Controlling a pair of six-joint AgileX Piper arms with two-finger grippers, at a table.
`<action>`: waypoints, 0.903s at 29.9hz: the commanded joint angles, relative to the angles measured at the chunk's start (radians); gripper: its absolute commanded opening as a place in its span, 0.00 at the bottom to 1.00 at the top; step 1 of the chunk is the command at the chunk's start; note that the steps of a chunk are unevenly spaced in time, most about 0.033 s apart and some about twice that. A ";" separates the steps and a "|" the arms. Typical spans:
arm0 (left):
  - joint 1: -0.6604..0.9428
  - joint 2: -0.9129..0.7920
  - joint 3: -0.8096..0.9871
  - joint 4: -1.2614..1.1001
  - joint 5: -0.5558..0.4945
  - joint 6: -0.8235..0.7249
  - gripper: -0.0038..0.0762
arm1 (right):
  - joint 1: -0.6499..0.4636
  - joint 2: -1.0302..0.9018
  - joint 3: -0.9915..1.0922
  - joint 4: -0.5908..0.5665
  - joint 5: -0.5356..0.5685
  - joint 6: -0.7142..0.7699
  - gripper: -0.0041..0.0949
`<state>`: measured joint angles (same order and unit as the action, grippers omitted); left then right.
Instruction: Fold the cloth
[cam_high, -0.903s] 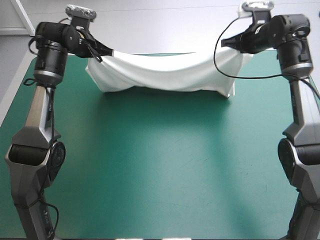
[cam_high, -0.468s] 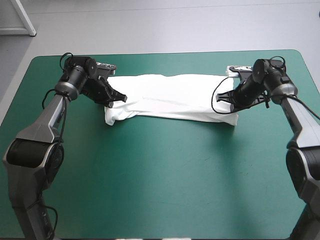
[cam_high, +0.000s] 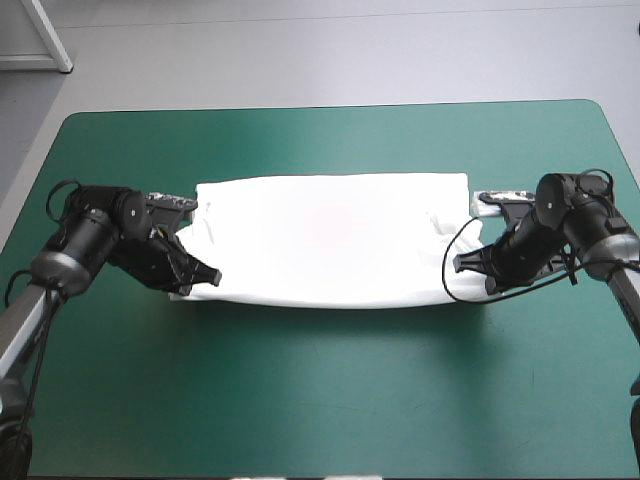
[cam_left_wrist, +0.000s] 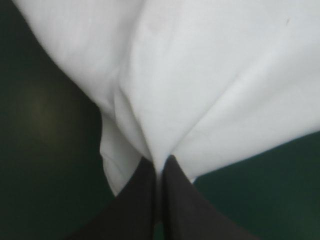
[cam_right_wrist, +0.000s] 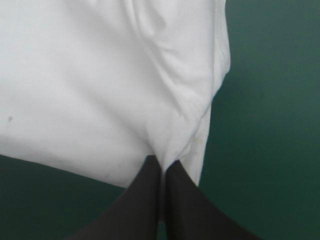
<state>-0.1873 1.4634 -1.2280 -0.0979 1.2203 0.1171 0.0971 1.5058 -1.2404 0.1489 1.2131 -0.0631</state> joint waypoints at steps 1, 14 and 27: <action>-0.003 -0.141 0.112 -0.009 0.029 -0.009 0.04 | 0.009 -0.092 0.092 0.018 0.004 -0.022 0.02; -0.003 -0.229 0.347 -0.014 -0.030 0.016 0.27 | 0.009 -0.174 0.390 0.060 -0.143 -0.075 0.50; -0.003 -0.237 0.142 0.044 -0.001 -0.047 0.62 | 0.009 -0.174 0.114 0.069 -0.092 -0.059 0.93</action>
<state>-0.1873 1.2598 -0.9750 -0.0837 1.1726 0.1166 0.1070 1.3607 -1.0411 0.2087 1.0907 -0.1262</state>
